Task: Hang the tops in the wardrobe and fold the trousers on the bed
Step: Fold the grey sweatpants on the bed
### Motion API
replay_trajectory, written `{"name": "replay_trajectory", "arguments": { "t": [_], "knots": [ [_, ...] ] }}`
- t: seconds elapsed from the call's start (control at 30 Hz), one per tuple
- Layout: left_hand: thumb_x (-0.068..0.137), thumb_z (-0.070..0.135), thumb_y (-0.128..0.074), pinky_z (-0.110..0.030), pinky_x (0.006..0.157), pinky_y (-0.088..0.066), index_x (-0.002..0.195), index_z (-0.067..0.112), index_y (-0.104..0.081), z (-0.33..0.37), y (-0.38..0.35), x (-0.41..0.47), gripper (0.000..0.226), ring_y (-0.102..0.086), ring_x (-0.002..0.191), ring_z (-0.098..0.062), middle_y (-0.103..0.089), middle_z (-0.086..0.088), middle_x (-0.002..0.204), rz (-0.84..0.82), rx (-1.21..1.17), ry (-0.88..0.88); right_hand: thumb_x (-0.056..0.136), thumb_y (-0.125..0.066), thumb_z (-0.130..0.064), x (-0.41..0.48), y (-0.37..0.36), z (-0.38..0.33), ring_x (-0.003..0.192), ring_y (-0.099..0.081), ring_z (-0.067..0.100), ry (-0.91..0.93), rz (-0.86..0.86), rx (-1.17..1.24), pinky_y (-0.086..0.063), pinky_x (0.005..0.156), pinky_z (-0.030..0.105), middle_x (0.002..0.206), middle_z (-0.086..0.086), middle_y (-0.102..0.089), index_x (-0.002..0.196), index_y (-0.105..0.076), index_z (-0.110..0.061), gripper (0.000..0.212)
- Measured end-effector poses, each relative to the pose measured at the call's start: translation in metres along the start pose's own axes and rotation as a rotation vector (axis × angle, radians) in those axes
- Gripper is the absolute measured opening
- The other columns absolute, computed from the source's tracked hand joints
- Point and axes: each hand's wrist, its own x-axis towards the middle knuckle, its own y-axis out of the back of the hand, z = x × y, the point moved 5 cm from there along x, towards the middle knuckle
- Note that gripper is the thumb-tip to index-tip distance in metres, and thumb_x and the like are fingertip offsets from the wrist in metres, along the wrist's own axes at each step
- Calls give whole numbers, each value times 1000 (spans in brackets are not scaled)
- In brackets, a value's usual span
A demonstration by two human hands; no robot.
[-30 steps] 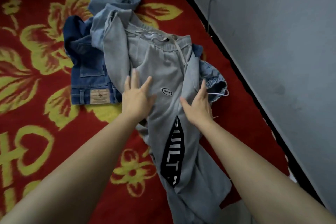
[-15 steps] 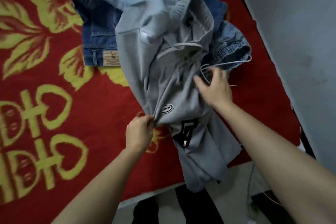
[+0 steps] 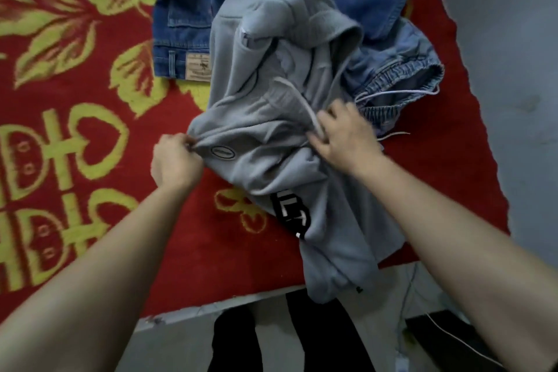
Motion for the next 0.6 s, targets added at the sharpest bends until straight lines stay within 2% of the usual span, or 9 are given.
{"name": "replay_trajectory", "arguments": {
  "t": [0.07, 0.13, 0.2, 0.27, 0.33, 0.4, 0.5, 0.57, 0.6],
  "knots": [
    [89, 24, -55, -42, 86, -46, 109, 14, -64, 23, 6, -6, 25, -55, 107, -34, -51, -13, 119, 71, -120, -20, 83, -56, -55, -30, -15, -19, 88, -57, 36, 63, -70, 85, -53, 72, 41, 93, 15, -56, 95, -63, -9, 47],
    [93, 39, -51, -38, 77, -44, 95, 14, -61, 57, 10, -21, 27, -56, 96, -28, -55, -7, 106, 115, -205, -130, 81, -51, -60, -46, -23, -29, 91, -59, 32, 118, -214, 211, -53, 78, 39, 93, 11, -56, 102, -67, -10, 57],
    [93, 60, -46, -35, 66, -40, 74, 21, -56, 92, 8, -35, 44, -59, 80, -22, -60, 3, 81, 49, -271, -202, 79, -45, -62, -48, -21, -30, 95, -61, 30, 101, -363, 323, -53, 83, 37, 96, 8, -58, 105, -69, -13, 60],
    [79, 78, -50, -36, 69, -45, 82, 23, -58, 116, -8, -38, 56, -60, 80, -21, -65, 5, 80, -120, -286, -197, 78, -38, -58, -36, -14, -22, 98, -63, 31, 27, -428, 341, -52, 84, 39, 101, 8, -65, 104, -68, -17, 58],
    [66, 76, -63, -38, 76, -51, 101, 21, -60, 127, -27, -36, 66, -64, 93, -26, -69, -1, 97, -243, -216, -192, 82, -42, -47, -21, 0, -6, 99, -64, 34, -85, -296, 214, -51, 79, 40, 105, 11, -67, 102, -64, -16, 43],
    [69, 52, -72, -37, 79, -51, 111, 22, -60, 123, -43, -32, 52, -63, 104, -32, -68, -7, 108, -283, -186, -140, 84, -46, -36, -7, 24, 11, 95, -61, 36, -187, 8, 88, -48, 77, 43, 104, 16, -62, 100, -60, -12, 33],
    [75, 36, -71, -43, 86, -50, 120, 23, -55, 109, -57, -35, 50, -56, 113, -36, -60, -10, 119, -286, -216, -56, 80, -58, -34, 21, 56, 14, 115, -48, 35, -123, 363, 6, -44, 95, 46, 128, 19, -44, 113, -48, -10, 43],
    [77, 41, -71, -44, 86, -50, 120, 19, -50, 101, -63, -43, 53, -55, 114, -35, -58, -11, 120, -280, -213, -24, 77, -61, -33, 48, 63, -2, 137, -28, 32, 37, 320, -98, -31, 111, 45, 150, 15, -19, 136, -31, -19, 67],
    [78, 42, -71, -43, 85, -50, 117, 17, -49, 96, -65, -47, 51, -56, 113, -35, -59, -10, 119, -281, -216, -10, 77, -61, -26, 62, 59, -12, 142, -23, 32, 106, 229, -152, -25, 114, 45, 155, 15, -15, 147, -23, -20, 80]
  ]
}}
